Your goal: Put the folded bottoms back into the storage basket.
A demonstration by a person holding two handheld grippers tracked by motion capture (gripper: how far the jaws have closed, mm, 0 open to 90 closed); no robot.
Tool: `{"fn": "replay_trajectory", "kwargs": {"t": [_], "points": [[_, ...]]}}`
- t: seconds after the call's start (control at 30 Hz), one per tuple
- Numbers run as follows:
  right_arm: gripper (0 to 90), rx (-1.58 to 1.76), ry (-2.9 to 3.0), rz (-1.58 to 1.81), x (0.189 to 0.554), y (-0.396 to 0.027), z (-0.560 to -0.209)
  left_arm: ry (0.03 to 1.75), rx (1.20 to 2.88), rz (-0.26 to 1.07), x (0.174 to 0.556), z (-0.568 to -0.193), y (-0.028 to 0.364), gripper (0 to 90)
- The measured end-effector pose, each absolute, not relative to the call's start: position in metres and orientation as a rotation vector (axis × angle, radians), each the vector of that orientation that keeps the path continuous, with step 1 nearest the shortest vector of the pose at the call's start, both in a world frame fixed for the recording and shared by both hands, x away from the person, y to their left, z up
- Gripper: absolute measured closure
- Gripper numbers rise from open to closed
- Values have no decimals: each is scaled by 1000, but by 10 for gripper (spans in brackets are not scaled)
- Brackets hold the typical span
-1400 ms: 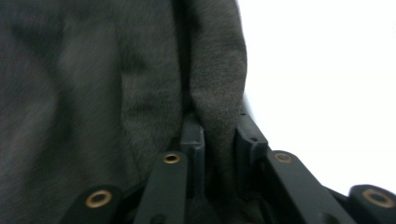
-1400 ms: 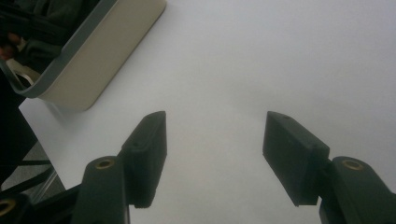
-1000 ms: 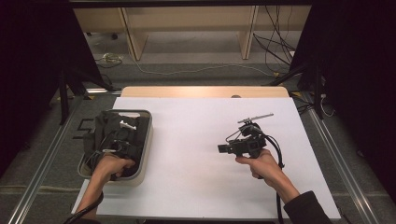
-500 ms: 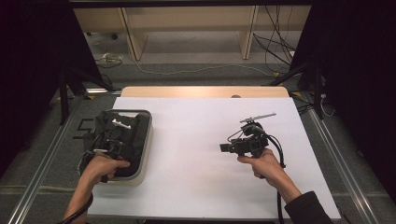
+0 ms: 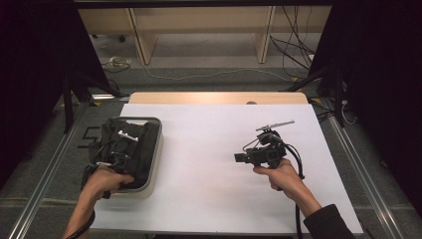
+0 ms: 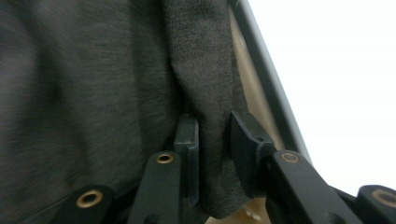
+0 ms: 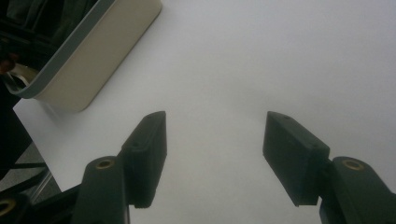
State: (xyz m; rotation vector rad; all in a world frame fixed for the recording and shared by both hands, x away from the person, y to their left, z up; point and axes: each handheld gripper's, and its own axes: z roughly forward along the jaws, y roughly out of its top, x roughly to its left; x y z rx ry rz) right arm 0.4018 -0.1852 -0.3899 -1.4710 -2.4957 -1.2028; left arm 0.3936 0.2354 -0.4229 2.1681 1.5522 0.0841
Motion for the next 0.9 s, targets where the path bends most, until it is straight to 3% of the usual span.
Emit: {"fn": "replay_trajectory", "kwargs": {"t": [0.13, 0.37, 0.7, 0.9], "points": [[406, -1469, -2498, -1203, 402, -185, -390, 1556, 2156, 71, 394, -423, 237, 712], [405, -1471, -2497, -1212, 401, -186, -389, 1532, 2177, 116, 389, -405, 234, 530], [397, -1467, -2494, -1262, 398, -189, -385, 1475, 2027, 230, 381, -368, 238, 344], [366, -1487, -2490, -1307, 397, -192, -382, 1424, 1951, 221, 379, -360, 233, 326]]}}
